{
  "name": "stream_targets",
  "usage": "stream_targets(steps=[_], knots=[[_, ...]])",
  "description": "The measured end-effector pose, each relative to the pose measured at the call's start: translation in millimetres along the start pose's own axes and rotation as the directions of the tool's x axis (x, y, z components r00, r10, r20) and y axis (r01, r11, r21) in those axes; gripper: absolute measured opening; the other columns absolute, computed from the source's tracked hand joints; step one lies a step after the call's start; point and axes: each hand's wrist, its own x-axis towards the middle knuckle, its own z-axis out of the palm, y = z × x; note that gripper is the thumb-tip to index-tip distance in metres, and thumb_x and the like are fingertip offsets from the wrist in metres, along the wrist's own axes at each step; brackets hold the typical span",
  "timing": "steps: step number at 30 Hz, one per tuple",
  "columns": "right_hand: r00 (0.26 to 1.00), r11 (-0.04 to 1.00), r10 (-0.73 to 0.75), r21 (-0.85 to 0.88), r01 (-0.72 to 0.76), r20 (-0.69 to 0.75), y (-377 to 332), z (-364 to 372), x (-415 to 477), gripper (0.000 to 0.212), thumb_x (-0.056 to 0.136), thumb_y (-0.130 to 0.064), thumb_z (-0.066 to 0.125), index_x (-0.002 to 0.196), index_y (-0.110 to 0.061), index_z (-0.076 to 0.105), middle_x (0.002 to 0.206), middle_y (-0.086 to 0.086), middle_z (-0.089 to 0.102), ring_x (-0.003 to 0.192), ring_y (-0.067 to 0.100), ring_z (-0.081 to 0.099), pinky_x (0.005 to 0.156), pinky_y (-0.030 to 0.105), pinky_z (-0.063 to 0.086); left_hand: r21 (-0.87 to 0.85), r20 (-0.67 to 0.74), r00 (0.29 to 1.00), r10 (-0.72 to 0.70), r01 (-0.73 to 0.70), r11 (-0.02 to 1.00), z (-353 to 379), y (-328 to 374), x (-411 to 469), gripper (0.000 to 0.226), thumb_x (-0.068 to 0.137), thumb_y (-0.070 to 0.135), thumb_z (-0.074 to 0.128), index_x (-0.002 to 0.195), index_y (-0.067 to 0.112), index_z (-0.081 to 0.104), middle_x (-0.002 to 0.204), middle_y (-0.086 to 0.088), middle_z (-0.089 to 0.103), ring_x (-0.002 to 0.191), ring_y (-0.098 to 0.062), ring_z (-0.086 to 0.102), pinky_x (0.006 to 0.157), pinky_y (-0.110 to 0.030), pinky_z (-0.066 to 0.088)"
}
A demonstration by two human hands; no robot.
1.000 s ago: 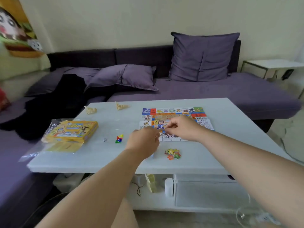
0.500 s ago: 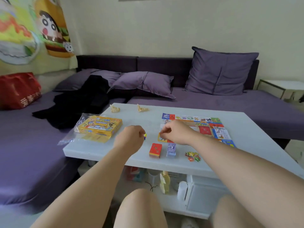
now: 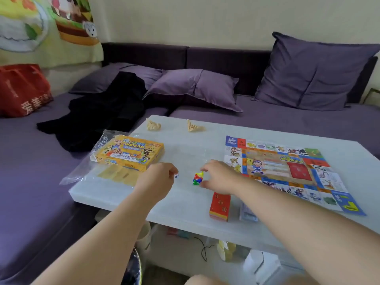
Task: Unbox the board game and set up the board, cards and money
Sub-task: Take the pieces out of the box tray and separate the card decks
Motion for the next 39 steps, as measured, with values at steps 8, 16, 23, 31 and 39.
stream_targets(steps=[8,16,23,31,39], knots=[[0.996,0.995,-0.066,-0.071,0.071,0.062,20,18,42,0.072,0.082,-0.050,0.066,0.140,-0.015,0.042,0.134,0.001,0.041,0.123,0.019,0.043,0.101,0.034,0.040,0.161,-0.029,0.982,0.186,-0.180,0.971,41,-4,33,0.037,0.096,0.027,0.047,0.133,0.031,0.049,0.136,0.012,0.045,0.125,-0.012,0.043,0.089,-0.026,0.012],[0.991,0.958,-0.100,-0.261,0.119,0.086,14,32,60,0.070,0.078,-0.060,0.062,0.127,-0.013,0.048,0.120,0.004,0.046,0.115,0.023,0.044,0.088,0.037,0.046,0.320,-0.007,0.980,0.201,-0.188,0.929,48,-13,42,0.043,0.096,0.039,0.041,0.137,0.026,0.039,0.137,0.008,0.043,0.131,-0.016,0.034,0.102,-0.033,0.027],[0.988,0.944,-0.145,-0.293,0.153,0.049,13,41,66,0.064,0.083,-0.060,0.056,0.122,-0.010,0.046,0.120,0.006,0.050,0.112,0.025,0.047,0.086,0.033,0.037,0.350,-0.041,0.977,0.210,-0.183,0.919,52,-18,40,0.039,0.095,0.042,0.037,0.129,0.024,0.045,0.128,0.006,0.044,0.125,-0.016,0.037,0.098,-0.031,0.030],[0.964,0.875,-0.257,-0.440,0.202,-0.068,14,51,62,0.068,0.085,-0.071,0.036,0.113,-0.010,0.048,0.115,0.005,0.057,0.109,0.025,0.049,0.090,0.034,0.031,0.367,-0.089,0.973,0.212,-0.166,0.915,60,-22,38,0.045,0.093,0.046,0.026,0.119,0.023,0.056,0.119,0.006,0.055,0.122,-0.016,0.040,0.099,-0.031,0.028],[0.933,0.845,-0.349,-0.457,0.277,-0.081,19,53,66,0.060,0.086,-0.070,0.032,0.097,-0.014,0.050,0.100,0.004,0.062,0.091,0.022,0.045,0.078,0.032,0.023,0.384,-0.062,0.982,0.181,-0.144,0.912,56,-21,42,0.034,0.090,0.044,0.039,0.113,0.027,0.058,0.108,0.011,0.064,0.122,-0.013,0.039,0.107,-0.034,0.018]])
